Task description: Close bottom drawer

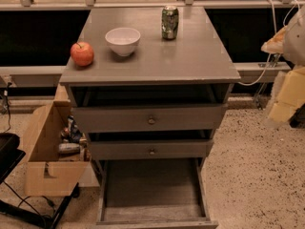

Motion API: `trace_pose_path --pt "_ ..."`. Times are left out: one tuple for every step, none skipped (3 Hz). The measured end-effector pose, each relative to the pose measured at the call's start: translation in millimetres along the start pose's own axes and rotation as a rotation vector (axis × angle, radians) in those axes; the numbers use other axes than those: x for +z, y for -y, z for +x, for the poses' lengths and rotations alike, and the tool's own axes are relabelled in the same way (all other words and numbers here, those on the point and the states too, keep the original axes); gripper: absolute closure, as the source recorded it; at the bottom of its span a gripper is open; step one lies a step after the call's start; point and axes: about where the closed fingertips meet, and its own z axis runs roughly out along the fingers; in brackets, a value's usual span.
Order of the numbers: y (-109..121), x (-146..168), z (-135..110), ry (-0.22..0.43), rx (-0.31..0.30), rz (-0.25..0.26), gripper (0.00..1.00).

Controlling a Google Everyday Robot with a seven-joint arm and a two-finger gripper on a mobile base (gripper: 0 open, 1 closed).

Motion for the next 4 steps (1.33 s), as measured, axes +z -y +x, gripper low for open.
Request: trace_pose_path --pt "0 0 0 0.000 0.000 0.000 0.00" --pt "-4 11 7 -0.001 0.017 0.005 0.00" --pt "-30 47 38 0.002 0.068 0.031 0.01" --pt "-56 96 72 -0.026 0.099 0.046 0.23"
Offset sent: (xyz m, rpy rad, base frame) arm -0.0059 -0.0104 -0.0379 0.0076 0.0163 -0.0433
